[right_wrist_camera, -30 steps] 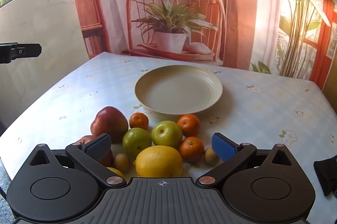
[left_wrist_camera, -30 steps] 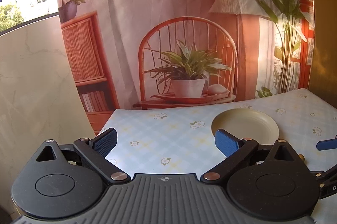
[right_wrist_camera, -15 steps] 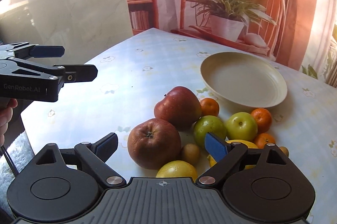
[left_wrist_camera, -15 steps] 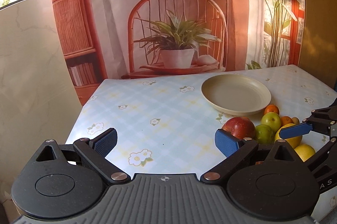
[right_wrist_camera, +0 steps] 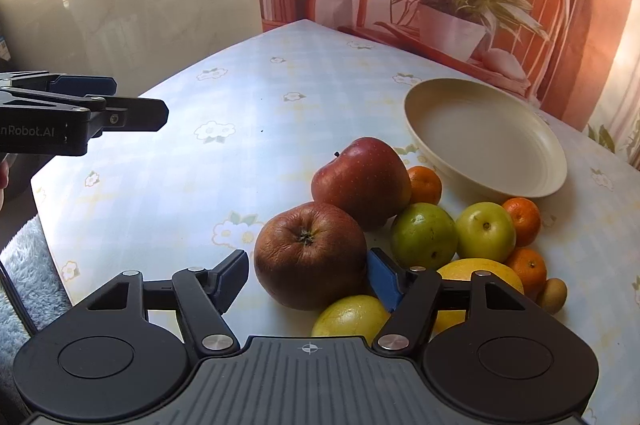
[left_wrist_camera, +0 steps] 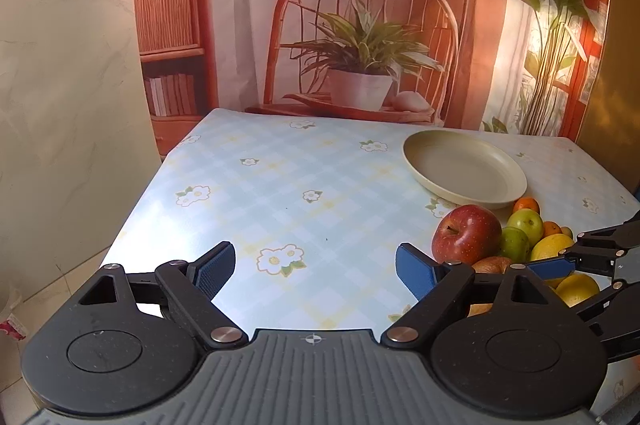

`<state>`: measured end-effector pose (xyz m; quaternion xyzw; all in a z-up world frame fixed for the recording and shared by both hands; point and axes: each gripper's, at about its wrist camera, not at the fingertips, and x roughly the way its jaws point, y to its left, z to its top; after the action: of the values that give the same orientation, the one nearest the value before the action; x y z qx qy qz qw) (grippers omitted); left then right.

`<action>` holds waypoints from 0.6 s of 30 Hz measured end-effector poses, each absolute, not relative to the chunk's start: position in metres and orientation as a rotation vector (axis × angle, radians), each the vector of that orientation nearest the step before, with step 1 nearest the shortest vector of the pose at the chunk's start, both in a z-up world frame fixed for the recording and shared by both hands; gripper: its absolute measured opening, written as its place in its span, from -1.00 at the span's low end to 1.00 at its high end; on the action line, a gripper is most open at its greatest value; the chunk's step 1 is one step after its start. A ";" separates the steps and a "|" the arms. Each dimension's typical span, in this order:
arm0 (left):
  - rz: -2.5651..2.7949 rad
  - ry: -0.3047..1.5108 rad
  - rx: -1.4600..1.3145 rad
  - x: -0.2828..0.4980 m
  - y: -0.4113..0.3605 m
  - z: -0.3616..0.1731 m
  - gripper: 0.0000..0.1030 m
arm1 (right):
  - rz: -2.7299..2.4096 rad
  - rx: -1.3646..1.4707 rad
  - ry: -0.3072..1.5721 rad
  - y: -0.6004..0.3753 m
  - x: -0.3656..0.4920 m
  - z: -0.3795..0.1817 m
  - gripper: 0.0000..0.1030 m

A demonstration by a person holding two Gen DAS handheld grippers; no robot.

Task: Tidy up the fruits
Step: 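Move the left tool toward the russet apple beside the fruit cluster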

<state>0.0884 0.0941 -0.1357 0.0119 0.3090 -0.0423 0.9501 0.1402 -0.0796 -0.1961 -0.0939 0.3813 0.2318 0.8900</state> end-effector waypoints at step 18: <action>-0.063 0.669 -0.092 0.094 0.113 -0.138 0.41 | 0.611 -0.203 0.789 -0.051 0.153 -0.200 0.15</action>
<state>0.0938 0.1133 -0.1383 -0.0450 0.3283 -0.0310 0.9430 0.1525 -0.0514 -0.2003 -0.0969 0.3775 0.2927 0.8732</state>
